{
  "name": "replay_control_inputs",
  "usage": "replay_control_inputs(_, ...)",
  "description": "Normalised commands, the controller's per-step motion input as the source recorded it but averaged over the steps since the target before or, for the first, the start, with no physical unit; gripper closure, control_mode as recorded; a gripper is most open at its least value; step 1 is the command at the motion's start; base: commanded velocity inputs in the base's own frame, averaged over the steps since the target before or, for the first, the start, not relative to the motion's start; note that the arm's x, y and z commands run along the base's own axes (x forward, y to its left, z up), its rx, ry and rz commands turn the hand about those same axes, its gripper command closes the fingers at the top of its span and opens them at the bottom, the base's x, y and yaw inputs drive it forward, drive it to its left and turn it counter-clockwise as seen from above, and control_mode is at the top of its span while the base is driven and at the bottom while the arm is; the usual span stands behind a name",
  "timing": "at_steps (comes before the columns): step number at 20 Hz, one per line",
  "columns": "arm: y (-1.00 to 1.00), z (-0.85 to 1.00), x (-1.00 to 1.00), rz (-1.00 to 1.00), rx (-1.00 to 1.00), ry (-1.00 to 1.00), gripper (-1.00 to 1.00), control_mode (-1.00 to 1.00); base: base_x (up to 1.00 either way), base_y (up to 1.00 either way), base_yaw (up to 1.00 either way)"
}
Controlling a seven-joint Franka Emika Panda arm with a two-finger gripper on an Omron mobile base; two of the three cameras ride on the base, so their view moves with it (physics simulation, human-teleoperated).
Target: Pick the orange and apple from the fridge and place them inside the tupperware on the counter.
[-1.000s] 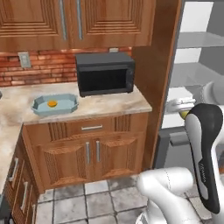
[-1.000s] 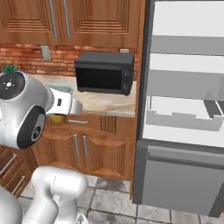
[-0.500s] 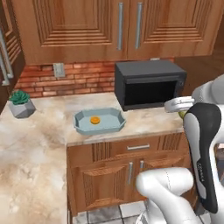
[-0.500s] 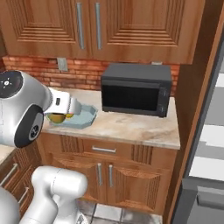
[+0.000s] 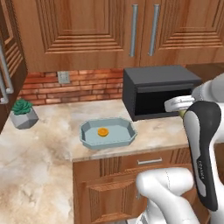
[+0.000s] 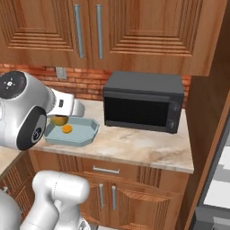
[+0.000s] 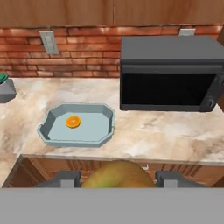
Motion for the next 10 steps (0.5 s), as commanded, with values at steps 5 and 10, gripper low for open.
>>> replay_control_inputs(5, 0.39, -0.34, 0.08, 0.0, -0.04, 0.02, 1.0, -1.0, 0.0, 0.22, 0.0)
replay_control_inputs(10, 0.37, -0.56, 0.55, 0.01, -0.01, 0.03, 1.0, -1.0, 0.0, 0.0, 0.0)
